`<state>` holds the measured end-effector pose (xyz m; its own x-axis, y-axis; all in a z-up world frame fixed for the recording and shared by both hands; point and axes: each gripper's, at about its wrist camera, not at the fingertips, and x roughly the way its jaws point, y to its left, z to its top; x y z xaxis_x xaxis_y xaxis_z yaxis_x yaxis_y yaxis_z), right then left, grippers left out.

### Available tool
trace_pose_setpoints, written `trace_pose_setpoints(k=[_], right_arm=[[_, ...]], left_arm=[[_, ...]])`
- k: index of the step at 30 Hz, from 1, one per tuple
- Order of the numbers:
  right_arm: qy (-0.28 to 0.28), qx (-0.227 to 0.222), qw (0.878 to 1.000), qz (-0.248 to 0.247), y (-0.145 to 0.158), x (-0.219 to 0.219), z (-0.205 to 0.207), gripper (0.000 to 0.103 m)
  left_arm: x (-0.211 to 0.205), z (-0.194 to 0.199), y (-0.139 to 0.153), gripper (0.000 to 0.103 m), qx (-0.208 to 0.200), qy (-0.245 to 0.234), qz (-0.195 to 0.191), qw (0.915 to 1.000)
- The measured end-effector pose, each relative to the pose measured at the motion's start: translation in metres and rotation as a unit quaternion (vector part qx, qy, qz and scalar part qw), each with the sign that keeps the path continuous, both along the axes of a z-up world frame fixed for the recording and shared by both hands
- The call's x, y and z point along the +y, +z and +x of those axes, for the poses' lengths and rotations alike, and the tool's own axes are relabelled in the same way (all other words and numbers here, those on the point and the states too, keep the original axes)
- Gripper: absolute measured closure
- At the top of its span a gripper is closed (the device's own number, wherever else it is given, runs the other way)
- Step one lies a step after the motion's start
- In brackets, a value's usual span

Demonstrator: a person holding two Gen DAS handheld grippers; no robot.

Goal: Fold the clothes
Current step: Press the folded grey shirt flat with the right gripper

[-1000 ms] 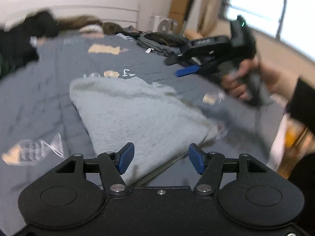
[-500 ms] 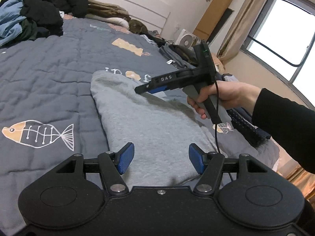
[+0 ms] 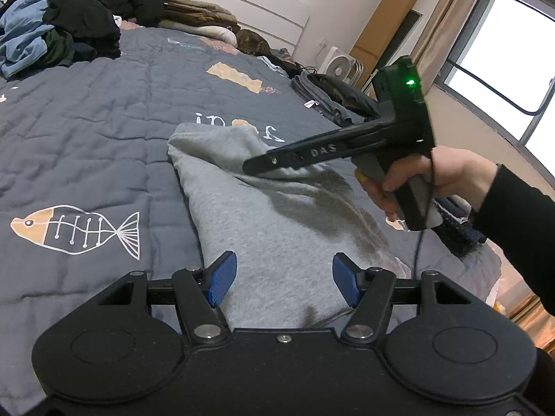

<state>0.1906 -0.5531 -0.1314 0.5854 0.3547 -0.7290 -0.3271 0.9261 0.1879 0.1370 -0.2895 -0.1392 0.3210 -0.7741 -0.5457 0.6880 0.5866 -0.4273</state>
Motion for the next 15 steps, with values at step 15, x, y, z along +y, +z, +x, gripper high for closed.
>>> trace_pose_setpoints(k=[15], right_arm=[[-0.144,0.025,0.986,0.086,-0.021,-0.094,0.033,0.060]], left_arm=[[-0.001,0.000,-0.002,0.042,0.002,0.002,0.003,1.0000]])
